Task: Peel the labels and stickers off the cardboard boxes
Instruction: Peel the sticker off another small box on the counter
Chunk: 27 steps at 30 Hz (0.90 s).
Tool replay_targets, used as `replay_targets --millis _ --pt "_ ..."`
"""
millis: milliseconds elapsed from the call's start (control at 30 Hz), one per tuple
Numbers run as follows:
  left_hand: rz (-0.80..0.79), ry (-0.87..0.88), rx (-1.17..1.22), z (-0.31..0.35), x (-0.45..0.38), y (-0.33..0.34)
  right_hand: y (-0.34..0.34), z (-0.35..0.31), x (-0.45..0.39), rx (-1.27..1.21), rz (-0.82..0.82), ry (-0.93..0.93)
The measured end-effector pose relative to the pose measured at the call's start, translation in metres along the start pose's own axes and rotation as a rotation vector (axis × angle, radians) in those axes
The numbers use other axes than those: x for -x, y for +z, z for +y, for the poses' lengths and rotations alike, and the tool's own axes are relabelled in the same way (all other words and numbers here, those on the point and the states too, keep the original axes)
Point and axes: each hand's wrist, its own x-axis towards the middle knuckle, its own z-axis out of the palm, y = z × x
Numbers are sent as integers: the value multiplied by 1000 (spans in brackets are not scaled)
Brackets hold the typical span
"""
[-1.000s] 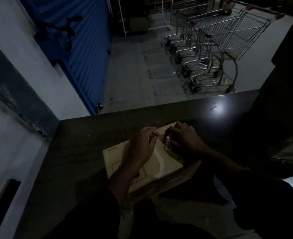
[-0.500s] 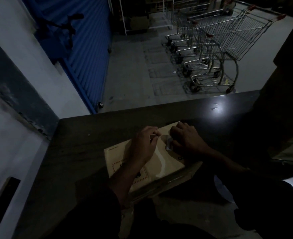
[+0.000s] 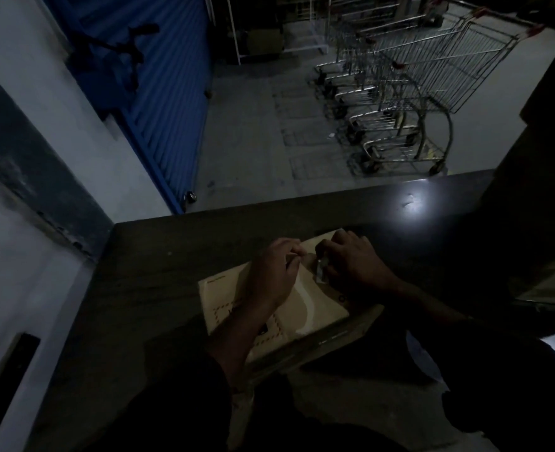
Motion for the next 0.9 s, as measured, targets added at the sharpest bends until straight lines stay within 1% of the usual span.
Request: replay_targets --millis 133,300,800,900 --pt "-11 4 8 -1 0 0 -2 -2 0 30 -21 -11" --pt "-25 -8 -4 -1 0 0 2 4 2 -124 48 36" --pt "-3 6 23 2 0 -1 -3 6 4 -204 74 -5" --pt "-11 8 -10 0 -1 -1 -6 4 2 -202 69 8"
